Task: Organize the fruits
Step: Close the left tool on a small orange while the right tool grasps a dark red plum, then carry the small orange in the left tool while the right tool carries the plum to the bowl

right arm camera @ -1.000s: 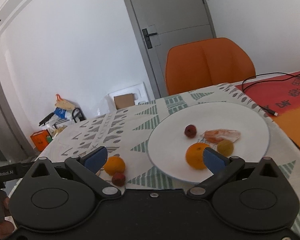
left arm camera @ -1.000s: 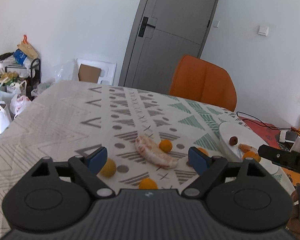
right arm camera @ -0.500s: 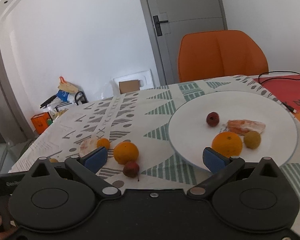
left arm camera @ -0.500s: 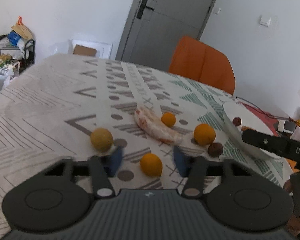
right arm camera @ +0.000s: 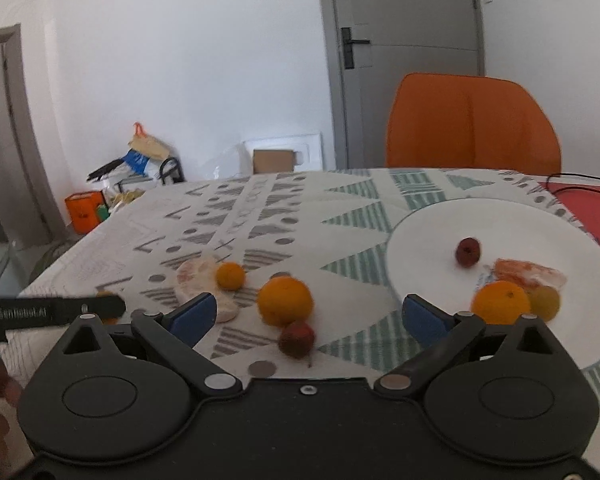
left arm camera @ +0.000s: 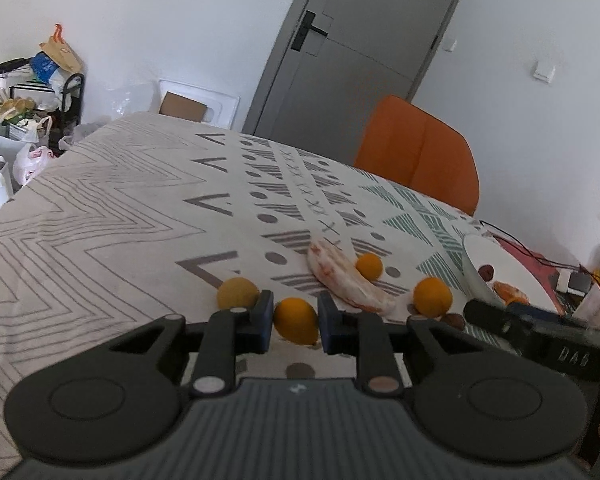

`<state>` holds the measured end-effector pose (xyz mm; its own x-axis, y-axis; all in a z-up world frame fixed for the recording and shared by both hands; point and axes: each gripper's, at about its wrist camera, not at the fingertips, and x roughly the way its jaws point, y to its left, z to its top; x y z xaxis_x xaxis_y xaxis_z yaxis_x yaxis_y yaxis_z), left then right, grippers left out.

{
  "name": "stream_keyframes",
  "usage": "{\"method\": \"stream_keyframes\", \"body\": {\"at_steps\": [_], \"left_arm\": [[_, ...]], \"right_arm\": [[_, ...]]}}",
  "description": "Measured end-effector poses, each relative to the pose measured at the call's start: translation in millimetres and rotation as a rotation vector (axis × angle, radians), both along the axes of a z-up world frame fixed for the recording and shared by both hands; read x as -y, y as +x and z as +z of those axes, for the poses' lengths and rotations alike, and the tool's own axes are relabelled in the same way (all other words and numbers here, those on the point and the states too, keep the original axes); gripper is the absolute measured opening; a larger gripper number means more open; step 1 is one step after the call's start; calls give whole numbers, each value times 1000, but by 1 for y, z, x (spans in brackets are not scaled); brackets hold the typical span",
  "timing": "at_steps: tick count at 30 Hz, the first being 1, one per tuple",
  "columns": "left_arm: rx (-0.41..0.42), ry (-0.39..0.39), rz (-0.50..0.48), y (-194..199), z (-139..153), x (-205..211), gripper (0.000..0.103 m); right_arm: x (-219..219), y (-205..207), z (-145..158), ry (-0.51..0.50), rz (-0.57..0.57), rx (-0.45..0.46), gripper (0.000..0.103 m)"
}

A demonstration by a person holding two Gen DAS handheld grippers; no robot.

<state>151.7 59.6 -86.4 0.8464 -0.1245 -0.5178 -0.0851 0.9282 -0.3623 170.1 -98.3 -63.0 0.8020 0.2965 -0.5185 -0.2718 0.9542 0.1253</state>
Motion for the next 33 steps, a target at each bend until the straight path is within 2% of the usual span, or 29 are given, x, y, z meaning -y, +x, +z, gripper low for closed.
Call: {"method": "stream_keyframes", "body": {"at_steps": [6,8,10,13,19,33], "left_arm": [[19,3,12,-5,5,-6,22],[27,5,12,-6,7,-8,22],[34,11,15,-8,9,-9,22],[41,21,19,-9,13,-8,22],[66,50,23,-12,25,-4,22],[134,104,-15,-10,60,22,22]], "right_arm": [[-9,9,-13,-8,25,-68,68],[-11,12,-20,-12,25,-92,50],[-12,12,-22,-23,25,-88,22],[-7,10,-20,29,53,-105,22],[2,-1,-5,67,55,-68,22],[25,-17,32,114,19,54,22]]}}
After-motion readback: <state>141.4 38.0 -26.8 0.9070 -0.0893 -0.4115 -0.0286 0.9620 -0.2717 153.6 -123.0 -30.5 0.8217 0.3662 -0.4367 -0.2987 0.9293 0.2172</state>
